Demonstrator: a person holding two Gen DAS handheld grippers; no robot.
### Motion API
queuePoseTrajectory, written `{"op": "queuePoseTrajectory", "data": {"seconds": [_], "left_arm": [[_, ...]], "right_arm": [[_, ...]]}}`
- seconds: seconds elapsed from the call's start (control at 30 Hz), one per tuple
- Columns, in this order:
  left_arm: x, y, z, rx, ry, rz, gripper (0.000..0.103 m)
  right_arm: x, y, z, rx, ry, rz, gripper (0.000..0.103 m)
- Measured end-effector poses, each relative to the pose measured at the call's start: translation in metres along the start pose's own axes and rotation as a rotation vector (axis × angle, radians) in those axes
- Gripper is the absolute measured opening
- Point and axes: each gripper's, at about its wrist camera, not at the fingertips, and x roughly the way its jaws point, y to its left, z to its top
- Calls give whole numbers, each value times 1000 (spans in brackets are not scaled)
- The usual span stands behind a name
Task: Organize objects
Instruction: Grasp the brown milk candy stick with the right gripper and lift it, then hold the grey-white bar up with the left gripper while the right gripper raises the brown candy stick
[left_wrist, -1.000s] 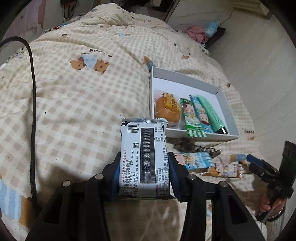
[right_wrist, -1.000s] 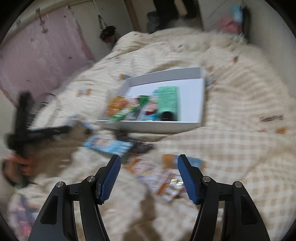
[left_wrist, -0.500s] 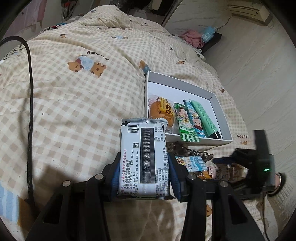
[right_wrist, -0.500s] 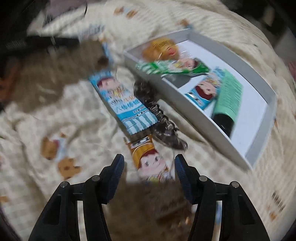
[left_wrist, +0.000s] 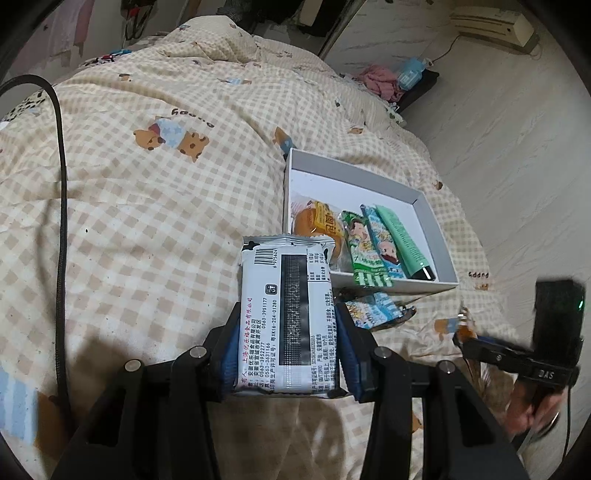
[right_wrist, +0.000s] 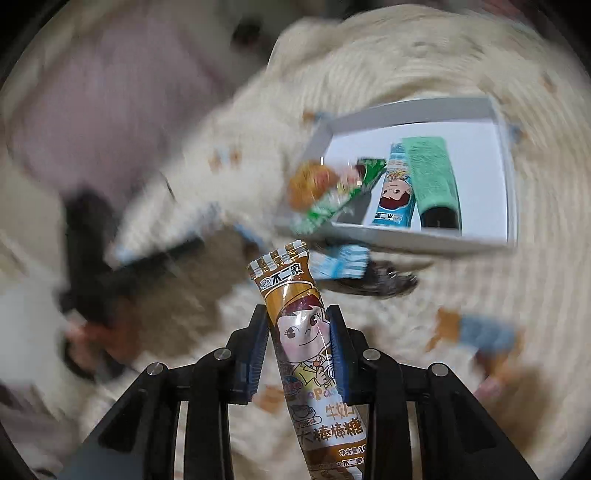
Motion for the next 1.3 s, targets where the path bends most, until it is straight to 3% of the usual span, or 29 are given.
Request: {"op": "queuePoseTrajectory", "data": {"seconds": [0.13,0.33,0.63,0.77,1.3], "left_arm": [[-2,0,-2,11,3,-7,50],[-5,-4,-5,27,-8,0,50],[-3,-8,-8,50,-7,35,50],[-3,-9,-9,56,-11,55,50],[3,-8,-7,54,23,80,50]], "right_arm": [[-14,-21,-18,151,-128,45,33],[-18,-56,-30,304,-213,136,33],[-25,-54,-34,290,-259,122,33],[-33,-65,-35,324,-305,178,33],[-29,-72,-31,347,-289,207,33]]}}
